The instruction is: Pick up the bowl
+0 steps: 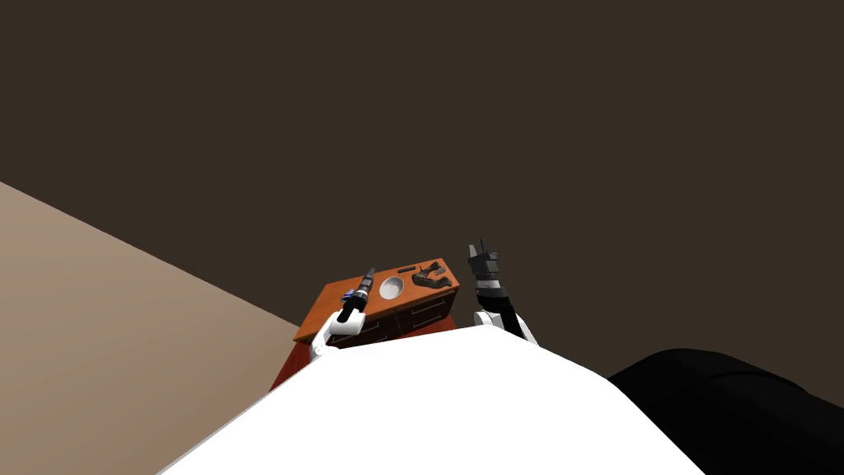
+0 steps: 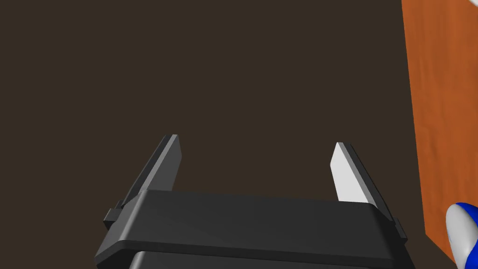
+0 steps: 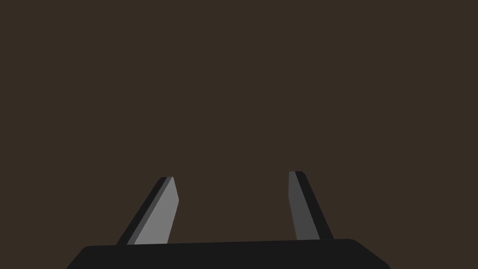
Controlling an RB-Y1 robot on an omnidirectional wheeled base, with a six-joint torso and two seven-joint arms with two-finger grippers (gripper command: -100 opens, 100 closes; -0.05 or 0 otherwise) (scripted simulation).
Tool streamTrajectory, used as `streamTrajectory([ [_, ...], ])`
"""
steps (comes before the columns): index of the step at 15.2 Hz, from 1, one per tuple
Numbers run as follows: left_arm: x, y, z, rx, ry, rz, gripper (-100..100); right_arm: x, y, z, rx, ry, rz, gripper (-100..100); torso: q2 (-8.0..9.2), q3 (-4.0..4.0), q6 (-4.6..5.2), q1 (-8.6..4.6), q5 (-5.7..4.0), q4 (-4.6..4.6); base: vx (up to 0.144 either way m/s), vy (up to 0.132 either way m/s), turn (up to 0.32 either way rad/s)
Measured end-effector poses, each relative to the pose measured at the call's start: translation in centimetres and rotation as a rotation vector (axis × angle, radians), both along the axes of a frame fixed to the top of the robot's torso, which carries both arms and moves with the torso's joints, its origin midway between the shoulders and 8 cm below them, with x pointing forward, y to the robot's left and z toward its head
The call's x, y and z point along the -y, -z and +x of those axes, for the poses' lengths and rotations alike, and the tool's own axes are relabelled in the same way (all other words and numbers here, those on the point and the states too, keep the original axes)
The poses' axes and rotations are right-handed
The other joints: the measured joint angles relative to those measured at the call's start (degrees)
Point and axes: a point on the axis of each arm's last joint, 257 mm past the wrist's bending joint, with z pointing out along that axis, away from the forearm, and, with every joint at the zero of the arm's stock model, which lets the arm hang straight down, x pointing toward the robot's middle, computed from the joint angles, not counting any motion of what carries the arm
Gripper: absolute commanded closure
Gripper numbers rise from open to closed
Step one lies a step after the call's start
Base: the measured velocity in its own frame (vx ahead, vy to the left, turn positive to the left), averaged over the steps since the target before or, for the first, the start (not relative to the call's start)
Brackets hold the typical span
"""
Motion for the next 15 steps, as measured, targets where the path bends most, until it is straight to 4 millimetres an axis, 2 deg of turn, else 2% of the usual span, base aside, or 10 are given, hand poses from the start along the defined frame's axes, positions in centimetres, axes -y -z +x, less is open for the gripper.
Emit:
streamTrajectory([
  [7, 0.2, 5.6, 0.2, -0.167, -0.021, 0.013, -100, 0.0, 0.0, 0.0, 0.000, 0.000, 0.000, 0, -0.01, 0.00, 0.01, -0.01, 0.00, 0.00, 0.003, -0.002, -0.032],
  [15, 0.2, 11.5, -1.0, -0.341, -0.038, 0.028, -100, 0.0, 0.0, 0.0, 0.000, 0.000, 0.000, 0, 0.00, 0.00, 0.00, -0.01, 0.00, 0.00, 0.002, -0.002, -0.022],
])
